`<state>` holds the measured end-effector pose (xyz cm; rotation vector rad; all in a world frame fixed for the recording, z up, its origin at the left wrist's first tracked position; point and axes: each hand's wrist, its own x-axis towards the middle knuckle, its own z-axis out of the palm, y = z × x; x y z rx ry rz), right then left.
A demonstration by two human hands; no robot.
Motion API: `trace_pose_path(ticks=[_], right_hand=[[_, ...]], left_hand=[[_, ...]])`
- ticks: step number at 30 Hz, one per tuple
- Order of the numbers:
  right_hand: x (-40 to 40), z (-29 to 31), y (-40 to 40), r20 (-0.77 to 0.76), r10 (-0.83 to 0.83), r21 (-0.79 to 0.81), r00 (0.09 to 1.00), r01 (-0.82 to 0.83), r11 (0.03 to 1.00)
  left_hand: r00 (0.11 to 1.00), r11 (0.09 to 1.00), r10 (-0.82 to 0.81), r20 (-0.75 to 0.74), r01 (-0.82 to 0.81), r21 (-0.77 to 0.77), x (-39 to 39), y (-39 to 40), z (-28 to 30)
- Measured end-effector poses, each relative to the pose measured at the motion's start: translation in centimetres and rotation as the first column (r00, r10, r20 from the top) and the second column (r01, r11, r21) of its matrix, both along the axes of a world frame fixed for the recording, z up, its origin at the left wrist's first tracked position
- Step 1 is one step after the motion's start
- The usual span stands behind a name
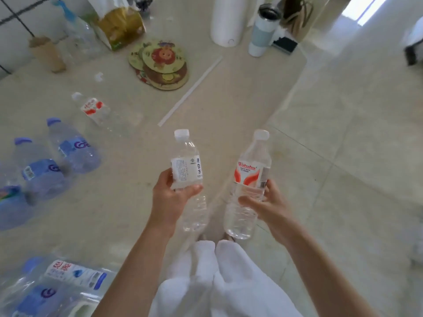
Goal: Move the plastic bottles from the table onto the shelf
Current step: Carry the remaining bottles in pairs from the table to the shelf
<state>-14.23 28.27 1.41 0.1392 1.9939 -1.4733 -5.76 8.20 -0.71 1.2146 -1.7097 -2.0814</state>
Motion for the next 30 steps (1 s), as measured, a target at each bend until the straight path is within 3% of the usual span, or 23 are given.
trace_pose_path(ticks=[7,17,25,30], right_hand=[[4.1,0.7,8.8,-0.087,-0.250,-0.001,0.964,0.251,0.968],[10.4,0.8,22.5,-0.098,-0.580,0.013,0.809,0.584,0.812],[18.4,1.2,39.5,-0.106,-0.815,0.019,0.570,0.820,0.572],[21.9,1.5,46.9,-0.143,-0.892,0.057,0.428,0.904,0.424]], left_hand=[[0.956,0.938,-0.292,0.037,0.294,-0.186,-1.7,7.3,0.6],[0.816,0.783,-0.578,0.027,0.564,-0.263,-3.2,21.4,0.5],[0.549,0.471,-0.833,0.062,0.764,-0.442,-0.6,41.5,0.1],[0.398,0.332,-0.916,0.048,0.820,-0.465,-0.1,51.6,0.3]])
